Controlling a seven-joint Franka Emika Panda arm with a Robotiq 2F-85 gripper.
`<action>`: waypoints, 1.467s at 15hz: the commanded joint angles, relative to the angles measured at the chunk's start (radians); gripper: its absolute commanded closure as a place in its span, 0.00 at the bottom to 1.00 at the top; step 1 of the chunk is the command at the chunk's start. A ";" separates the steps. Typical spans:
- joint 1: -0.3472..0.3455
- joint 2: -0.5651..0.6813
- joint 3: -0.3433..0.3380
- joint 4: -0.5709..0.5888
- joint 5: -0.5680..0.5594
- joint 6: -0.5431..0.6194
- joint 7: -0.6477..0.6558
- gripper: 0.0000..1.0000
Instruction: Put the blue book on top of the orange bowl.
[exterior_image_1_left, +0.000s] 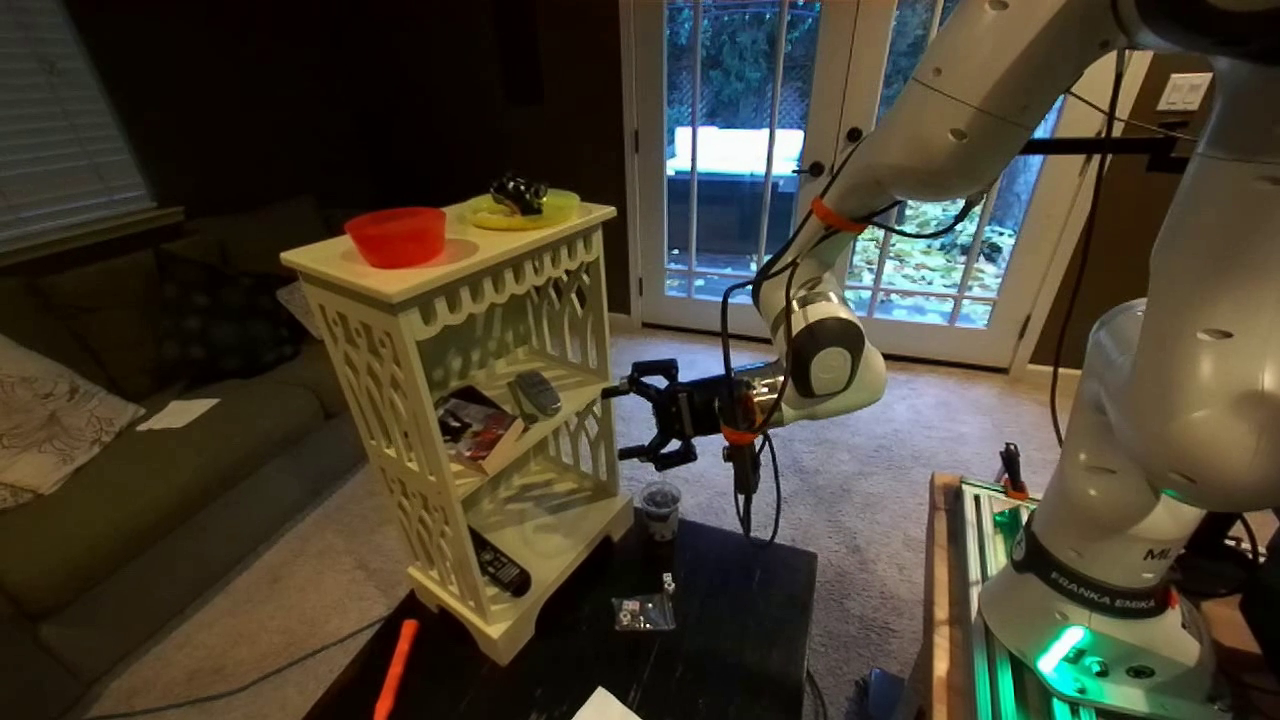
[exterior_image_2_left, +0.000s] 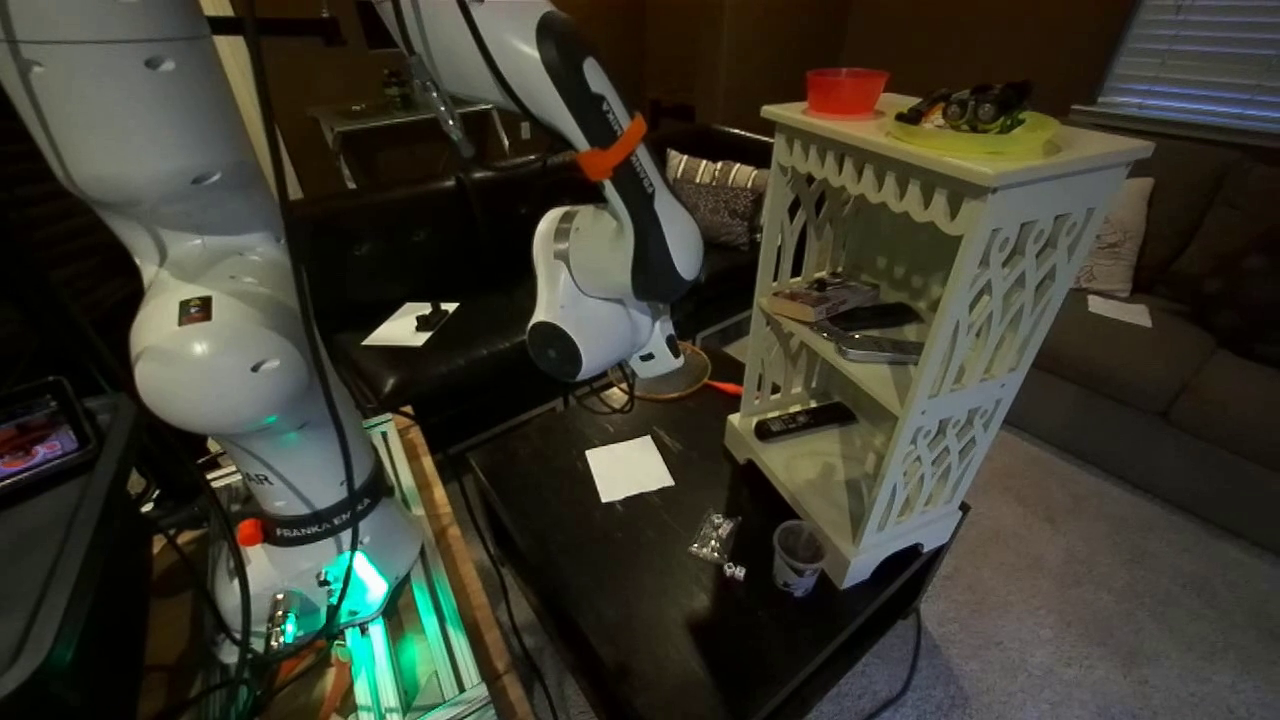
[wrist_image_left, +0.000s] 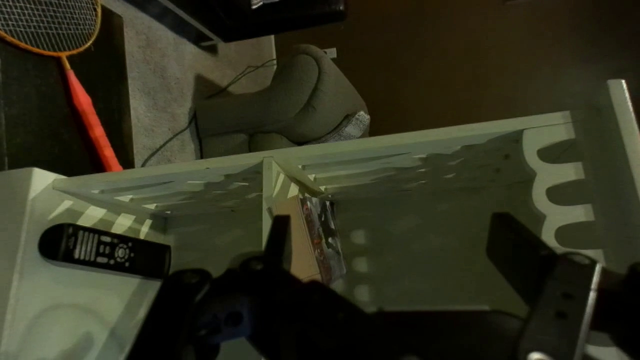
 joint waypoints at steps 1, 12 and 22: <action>0.013 0.032 0.012 0.035 -0.002 -0.027 -0.024 0.00; 0.101 0.283 0.020 0.478 -0.004 0.352 0.065 0.00; 0.104 0.346 -0.058 0.531 -0.004 0.352 0.033 0.00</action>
